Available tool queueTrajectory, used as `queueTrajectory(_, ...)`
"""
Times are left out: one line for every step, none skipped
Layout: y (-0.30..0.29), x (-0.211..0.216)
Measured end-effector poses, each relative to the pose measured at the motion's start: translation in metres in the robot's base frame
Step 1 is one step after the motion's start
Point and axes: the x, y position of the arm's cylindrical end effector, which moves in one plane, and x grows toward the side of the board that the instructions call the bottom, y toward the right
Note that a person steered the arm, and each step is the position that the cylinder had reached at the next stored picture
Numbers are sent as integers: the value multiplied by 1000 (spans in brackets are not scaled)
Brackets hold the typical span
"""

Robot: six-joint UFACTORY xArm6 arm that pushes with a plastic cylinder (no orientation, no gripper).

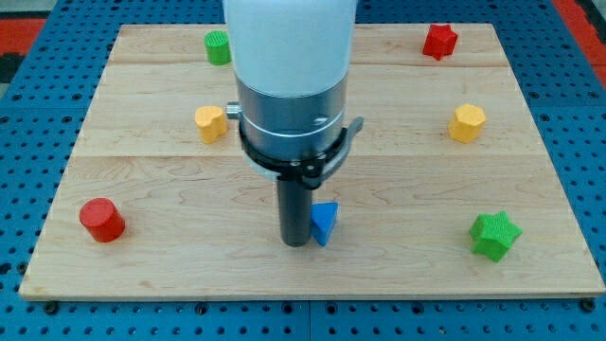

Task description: Push the red circle below the yellow heart

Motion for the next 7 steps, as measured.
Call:
queueTrajectory(-80, 13)
queueTrajectory(-93, 14)
queueTrajectory(-133, 14)
queueTrajectory(-166, 14)
queueTrajectory(-176, 14)
queueTrajectory(-247, 14)
queueTrajectory(-273, 14)
